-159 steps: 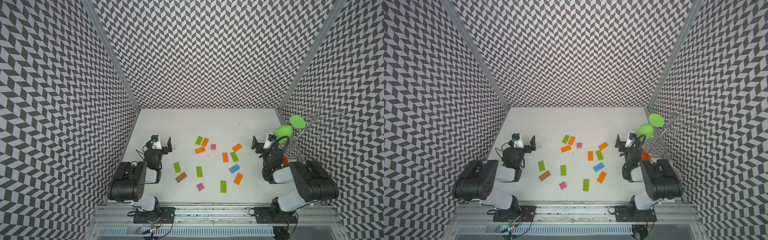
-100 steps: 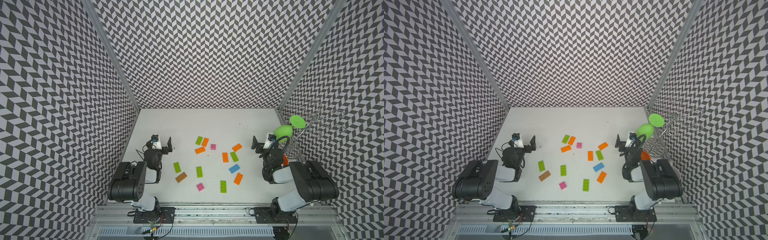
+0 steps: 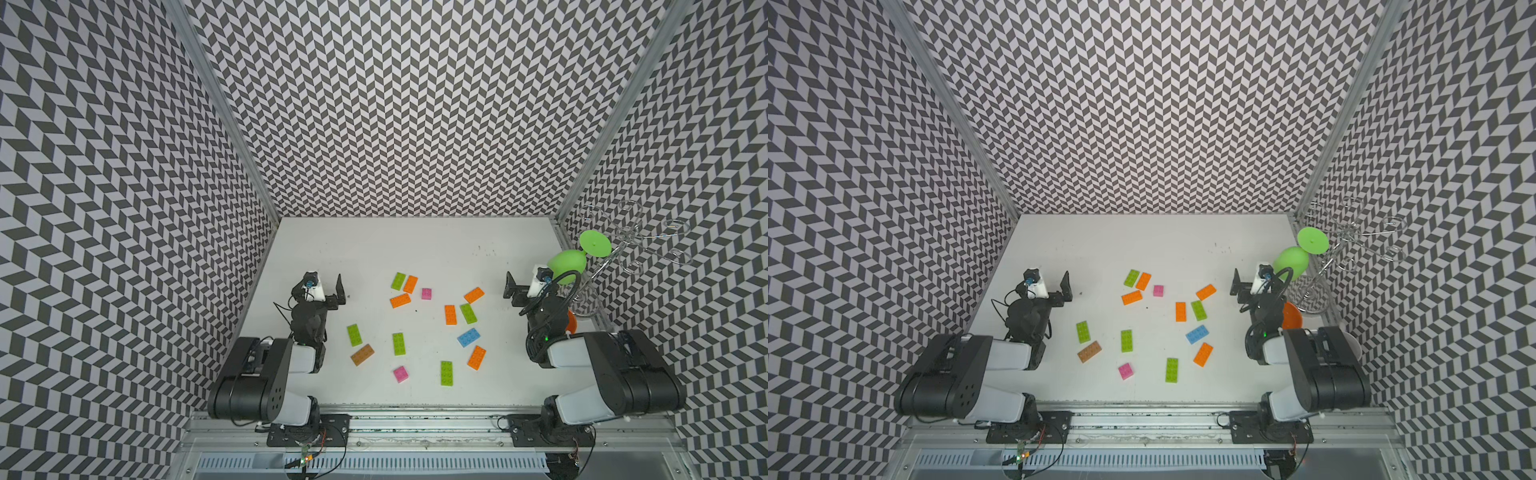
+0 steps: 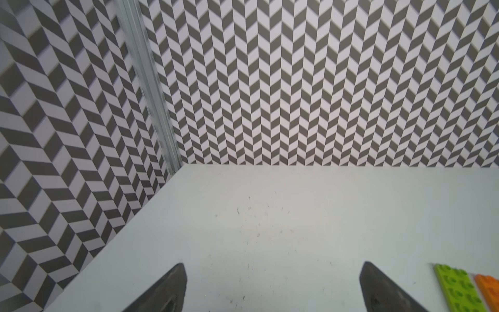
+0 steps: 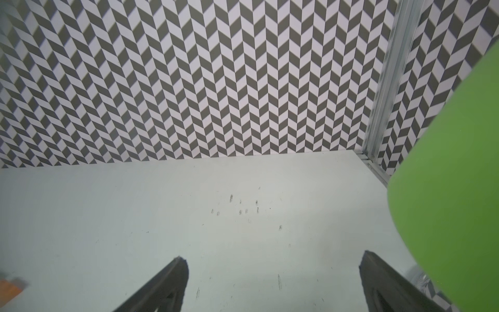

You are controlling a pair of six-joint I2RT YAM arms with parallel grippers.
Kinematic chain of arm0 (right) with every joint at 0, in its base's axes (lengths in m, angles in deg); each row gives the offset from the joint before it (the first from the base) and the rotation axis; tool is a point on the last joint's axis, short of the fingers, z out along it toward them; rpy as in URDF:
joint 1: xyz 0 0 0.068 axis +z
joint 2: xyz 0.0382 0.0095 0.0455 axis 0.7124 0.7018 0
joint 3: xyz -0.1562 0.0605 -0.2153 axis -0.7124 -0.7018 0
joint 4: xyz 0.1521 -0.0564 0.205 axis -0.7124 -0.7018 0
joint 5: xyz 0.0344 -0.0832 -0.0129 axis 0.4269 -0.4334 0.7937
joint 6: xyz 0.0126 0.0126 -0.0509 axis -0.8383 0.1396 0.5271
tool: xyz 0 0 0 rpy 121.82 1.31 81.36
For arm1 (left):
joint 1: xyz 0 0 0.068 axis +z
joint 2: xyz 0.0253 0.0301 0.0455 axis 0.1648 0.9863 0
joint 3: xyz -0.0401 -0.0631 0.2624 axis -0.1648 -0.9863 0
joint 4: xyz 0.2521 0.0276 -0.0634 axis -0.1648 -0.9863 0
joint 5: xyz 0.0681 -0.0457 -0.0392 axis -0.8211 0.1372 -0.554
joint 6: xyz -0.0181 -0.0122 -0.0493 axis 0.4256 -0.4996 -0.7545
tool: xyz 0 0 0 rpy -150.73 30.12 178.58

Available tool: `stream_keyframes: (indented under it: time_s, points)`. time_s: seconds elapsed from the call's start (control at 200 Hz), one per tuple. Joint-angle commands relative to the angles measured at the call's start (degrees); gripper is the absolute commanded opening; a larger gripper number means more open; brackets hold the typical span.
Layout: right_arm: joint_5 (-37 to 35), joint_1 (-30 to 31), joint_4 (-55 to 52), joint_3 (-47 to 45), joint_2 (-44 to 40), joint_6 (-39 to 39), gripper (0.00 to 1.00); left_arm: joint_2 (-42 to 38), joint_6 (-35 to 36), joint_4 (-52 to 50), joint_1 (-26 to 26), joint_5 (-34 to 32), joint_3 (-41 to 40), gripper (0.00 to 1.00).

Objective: Assemble a small pinwheel with lego
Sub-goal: Adjust the lego brick at the center of the board.

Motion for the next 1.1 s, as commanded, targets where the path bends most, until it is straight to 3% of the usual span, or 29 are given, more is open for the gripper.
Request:
stream_keyframes:
  time_s: [0.0, 0.11, 0.225, 0.32, 0.391, 0.476, 0.696, 0.871, 1.097]
  points:
    - [2.2, 0.4, -10.5, 4.0, -8.1, -1.1, 0.99, -9.7, 2.8, -11.3, -6.5, -15.2, 2.9, 1.00]
    - [5.9, 0.5, -22.0, 8.6, -12.7, -6.5, 0.99, -16.7, -1.6, -23.9, -13.1, -24.6, 7.4, 0.99]
    - [11.1, 1.3, -27.9, 10.6, -15.1, -13.8, 0.99, -20.3, -16.7, -39.3, -18.2, -29.6, 13.4, 1.00]
    - [12.0, 3.7, -31.9, 10.5, -16.5, -21.6, 0.99, -19.1, -31.4, -57.3, -20.9, -28.2, 21.0, 1.00]
    - [10.0, 7.2, -36.5, 11.2, -17.2, -24.9, 0.99, -17.1, -35.0, -64.9, -22.8, -21.9, 24.5, 1.00]
    - [6.7, 12.7, -43.5, 12.7, -18.1, -28.0, 0.99, -15.8, -37.5, -67.2, -26.8, -16.6, 25.3, 1.00]
    - [7.6, 25.6, -54.6, 14.1, -19.8, -31.6, 0.99, -16.7, -39.9, -70.1, -39.8, -10.2, 25.1, 1.00]
    - [4.7, 30.4, -65.3, 16.5, -15.8, -37.2, 1.00, -19.2, -41.1, -67.5, -41.3, 2.7, 21.2, 1.00]
    - [2.8, 33.9, -77.3, 27.2, -2.3, -37.2, 0.73, -19.7, -43.0, -69.3, -40.4, 1.4, 19.0, 1.00]
